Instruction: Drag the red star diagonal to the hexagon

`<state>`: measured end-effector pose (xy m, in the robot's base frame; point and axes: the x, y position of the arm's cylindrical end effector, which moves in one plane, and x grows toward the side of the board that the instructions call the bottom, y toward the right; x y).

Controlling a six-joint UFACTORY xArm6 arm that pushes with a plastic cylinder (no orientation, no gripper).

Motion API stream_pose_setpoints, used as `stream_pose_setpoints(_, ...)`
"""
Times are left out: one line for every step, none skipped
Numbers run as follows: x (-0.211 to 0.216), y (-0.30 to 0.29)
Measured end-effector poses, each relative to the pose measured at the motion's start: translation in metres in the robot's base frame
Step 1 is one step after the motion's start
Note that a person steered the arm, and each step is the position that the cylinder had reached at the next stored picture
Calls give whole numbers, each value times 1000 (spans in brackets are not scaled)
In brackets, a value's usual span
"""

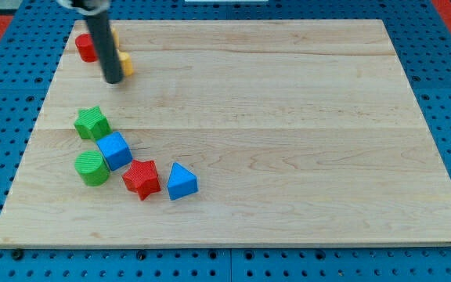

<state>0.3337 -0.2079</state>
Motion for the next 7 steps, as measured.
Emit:
stream_pose_setpoints(18,29)
stream_pose_setpoints(107,106)
stream_pose_setpoints(182,196)
stream_pose_setpoints(239,279)
stream_pose_setpoints(283,214)
stream_pose_setpoints(264,115)
stream_pose_setpoints(222,73)
